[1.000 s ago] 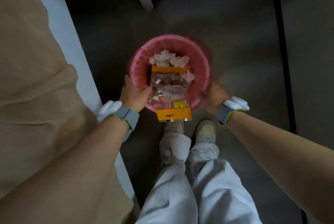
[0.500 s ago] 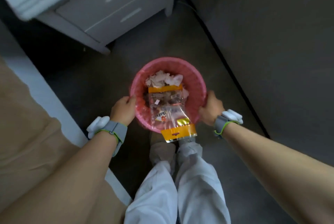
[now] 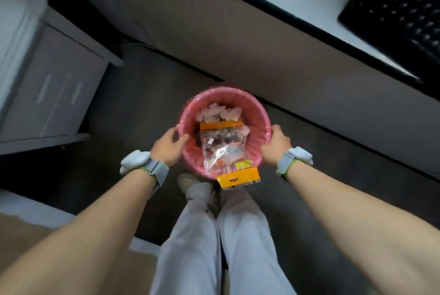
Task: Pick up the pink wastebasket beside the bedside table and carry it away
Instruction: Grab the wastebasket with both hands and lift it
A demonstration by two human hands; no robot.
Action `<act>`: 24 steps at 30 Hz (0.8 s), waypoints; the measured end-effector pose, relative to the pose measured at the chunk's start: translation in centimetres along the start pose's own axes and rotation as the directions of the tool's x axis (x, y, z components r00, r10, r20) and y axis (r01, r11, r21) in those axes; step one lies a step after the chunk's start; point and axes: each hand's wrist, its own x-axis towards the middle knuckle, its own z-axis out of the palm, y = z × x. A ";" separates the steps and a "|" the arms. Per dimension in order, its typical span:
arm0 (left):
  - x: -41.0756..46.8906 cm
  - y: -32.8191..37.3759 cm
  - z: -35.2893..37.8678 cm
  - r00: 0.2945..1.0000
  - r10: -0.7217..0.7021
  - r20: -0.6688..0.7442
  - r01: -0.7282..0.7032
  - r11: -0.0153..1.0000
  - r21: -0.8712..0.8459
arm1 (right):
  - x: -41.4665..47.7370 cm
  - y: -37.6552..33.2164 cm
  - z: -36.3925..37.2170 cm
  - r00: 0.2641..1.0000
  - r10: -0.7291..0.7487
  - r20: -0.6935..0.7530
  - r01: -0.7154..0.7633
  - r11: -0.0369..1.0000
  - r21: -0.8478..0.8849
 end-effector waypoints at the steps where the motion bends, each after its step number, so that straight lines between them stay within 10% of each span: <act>1: -0.4 1.7 1.0 1.000 0.010 0.026 -0.012 0.998 0.055 | 0.0 1.9 -0.8 0.999 0.035 0.004 -0.035 0.999 0.041; 12: 0.4 11.1 13.2 0.965 0.111 0.237 -0.187 0.926 0.327 | 1.1 19.0 -2.8 0.958 0.286 -0.012 -0.256 0.874 0.413; 24: 3.3 17.9 31.5 0.678 0.211 0.704 -0.709 0.439 0.552 | 5.3 36.8 3.6 0.649 0.743 0.166 -0.550 0.307 0.777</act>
